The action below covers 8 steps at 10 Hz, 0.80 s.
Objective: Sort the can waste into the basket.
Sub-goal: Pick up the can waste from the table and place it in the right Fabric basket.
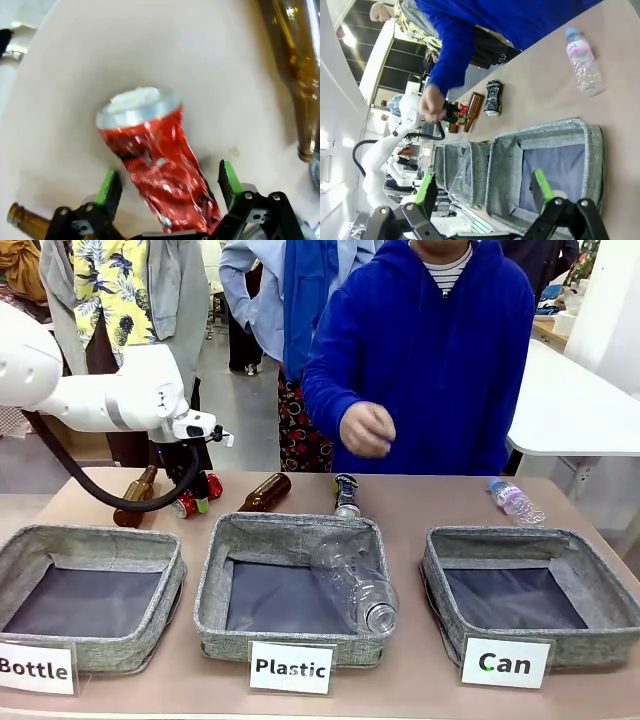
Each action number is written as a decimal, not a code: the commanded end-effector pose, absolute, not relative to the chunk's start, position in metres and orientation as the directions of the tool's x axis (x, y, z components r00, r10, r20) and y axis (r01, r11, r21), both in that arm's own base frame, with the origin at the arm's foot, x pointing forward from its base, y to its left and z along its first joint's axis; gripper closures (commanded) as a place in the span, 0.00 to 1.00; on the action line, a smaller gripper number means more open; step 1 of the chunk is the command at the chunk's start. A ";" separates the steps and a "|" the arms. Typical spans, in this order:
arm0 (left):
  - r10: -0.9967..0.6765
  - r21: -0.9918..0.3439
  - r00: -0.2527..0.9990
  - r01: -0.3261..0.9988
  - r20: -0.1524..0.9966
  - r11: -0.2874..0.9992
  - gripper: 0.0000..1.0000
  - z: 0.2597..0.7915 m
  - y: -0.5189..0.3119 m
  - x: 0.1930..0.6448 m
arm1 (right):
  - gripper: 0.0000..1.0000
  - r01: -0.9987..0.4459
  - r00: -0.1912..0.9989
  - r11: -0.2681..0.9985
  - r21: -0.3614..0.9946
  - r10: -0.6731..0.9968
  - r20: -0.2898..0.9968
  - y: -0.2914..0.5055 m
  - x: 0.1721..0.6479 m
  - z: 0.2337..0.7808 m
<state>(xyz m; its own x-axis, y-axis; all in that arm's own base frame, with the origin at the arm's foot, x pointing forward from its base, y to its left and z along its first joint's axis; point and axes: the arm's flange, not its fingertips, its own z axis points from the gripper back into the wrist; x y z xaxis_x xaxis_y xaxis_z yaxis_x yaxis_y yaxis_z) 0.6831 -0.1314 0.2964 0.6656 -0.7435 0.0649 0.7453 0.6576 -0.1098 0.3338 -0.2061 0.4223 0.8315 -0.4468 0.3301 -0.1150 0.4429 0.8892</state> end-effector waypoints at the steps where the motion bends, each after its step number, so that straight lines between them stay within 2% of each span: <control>1: -0.755 -0.070 0.651 0.759 0.079 0.648 0.00 0.298 -0.138 0.700 | 0.00 -0.146 0.821 0.444 0.884 -0.444 0.359 -0.208 0.337 0.423; 4: -0.760 -0.064 0.649 0.761 0.047 0.646 0.00 0.294 -0.139 0.700 | 0.00 -0.146 0.821 0.444 0.884 -0.444 0.359 -0.208 0.337 0.423; 5: -0.756 -0.062 0.654 0.756 0.035 0.651 0.58 0.293 -0.138 0.700 | 0.00 -0.146 0.821 0.444 0.884 -0.444 0.359 -0.208 0.337 0.423; 6: -0.763 -0.065 0.645 0.764 0.038 0.642 0.60 0.294 -0.136 0.699 | 0.00 -0.146 0.821 0.444 0.884 -0.444 0.359 -0.208 0.337 0.423; 7: -0.761 -0.059 0.647 0.762 0.041 0.645 1.00 0.294 -0.136 0.698 | 0.00 -0.146 0.821 0.444 0.884 -0.444 0.359 -0.208 0.337 0.423; 8: -0.761 -0.055 0.647 0.762 0.040 0.645 1.00 0.295 -0.136 0.698 | 0.00 -0.146 0.821 0.444 0.884 -0.444 0.359 -0.208 0.337 0.423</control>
<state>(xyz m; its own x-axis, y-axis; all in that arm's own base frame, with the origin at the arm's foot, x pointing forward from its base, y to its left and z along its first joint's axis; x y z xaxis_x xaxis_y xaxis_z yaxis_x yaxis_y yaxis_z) 0.6980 -0.1368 0.2992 0.6431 -0.7633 0.0611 0.7657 0.6401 -0.0627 0.3337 -0.2062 0.4223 0.8315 -0.4468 0.3302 -0.1153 0.4426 0.8893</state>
